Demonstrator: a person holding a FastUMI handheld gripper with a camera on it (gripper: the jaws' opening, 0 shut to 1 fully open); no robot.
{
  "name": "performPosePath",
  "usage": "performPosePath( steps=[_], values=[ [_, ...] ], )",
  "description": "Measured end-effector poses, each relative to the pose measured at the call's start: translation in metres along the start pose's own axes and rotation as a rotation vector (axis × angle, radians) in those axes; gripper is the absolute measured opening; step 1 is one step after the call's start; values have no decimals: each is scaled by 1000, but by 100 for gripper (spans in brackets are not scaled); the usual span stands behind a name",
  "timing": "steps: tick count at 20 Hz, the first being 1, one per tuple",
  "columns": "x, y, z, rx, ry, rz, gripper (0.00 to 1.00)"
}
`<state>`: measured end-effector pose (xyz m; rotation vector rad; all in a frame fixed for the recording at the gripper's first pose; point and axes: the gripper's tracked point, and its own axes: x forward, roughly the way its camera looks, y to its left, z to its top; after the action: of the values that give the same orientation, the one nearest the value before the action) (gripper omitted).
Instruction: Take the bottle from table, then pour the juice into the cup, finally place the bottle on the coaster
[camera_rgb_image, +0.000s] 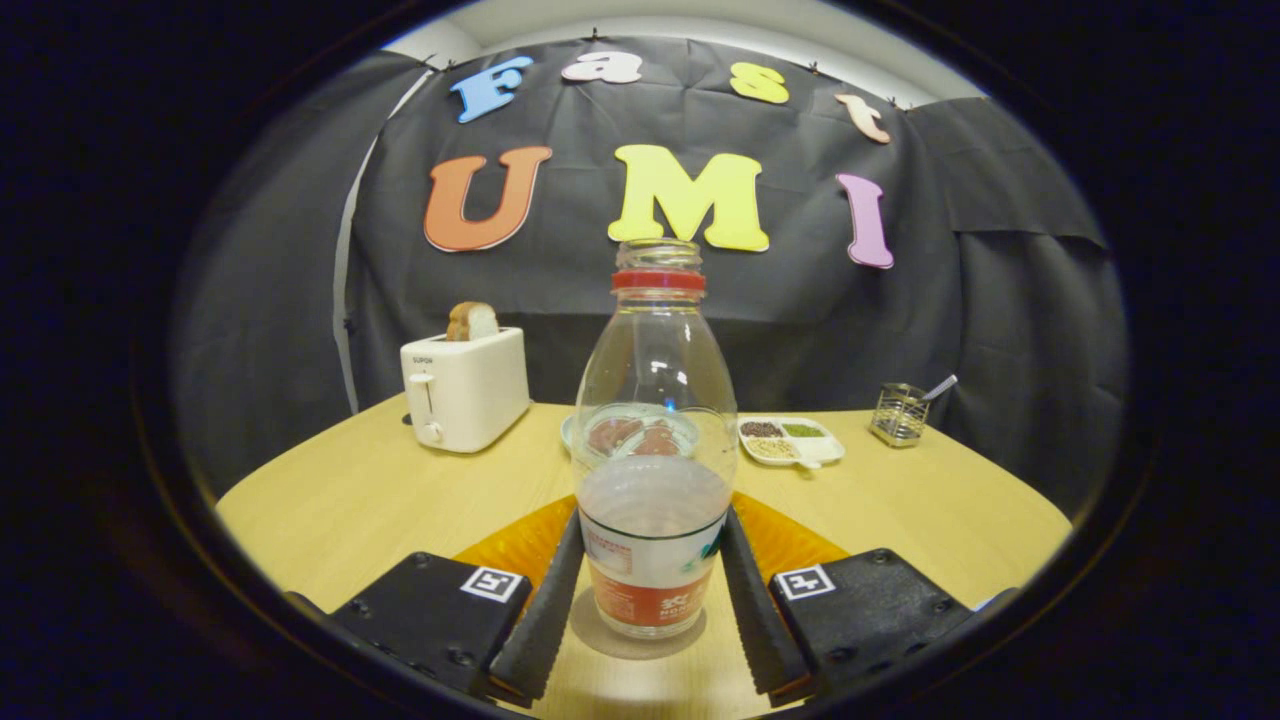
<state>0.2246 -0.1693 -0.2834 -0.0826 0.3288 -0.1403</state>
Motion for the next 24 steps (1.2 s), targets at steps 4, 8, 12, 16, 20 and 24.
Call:
performPosePath(
  steps=[4, 8, 12, 16, 20, 24],
  values=[
    [2, 5, -5, 4, -12, 23, 79],
    [6, 7, -11, -1, -19, 25, 80],
    [9, 9, -20, -4, -5, 22, 81],
    [8, 10, -25, 11, 13, 28, 88],
    [1, 11, -20, 9, 0, 31, 100],
    [-18, 6, -6, 12, -28, 8, 100]
  ],
)
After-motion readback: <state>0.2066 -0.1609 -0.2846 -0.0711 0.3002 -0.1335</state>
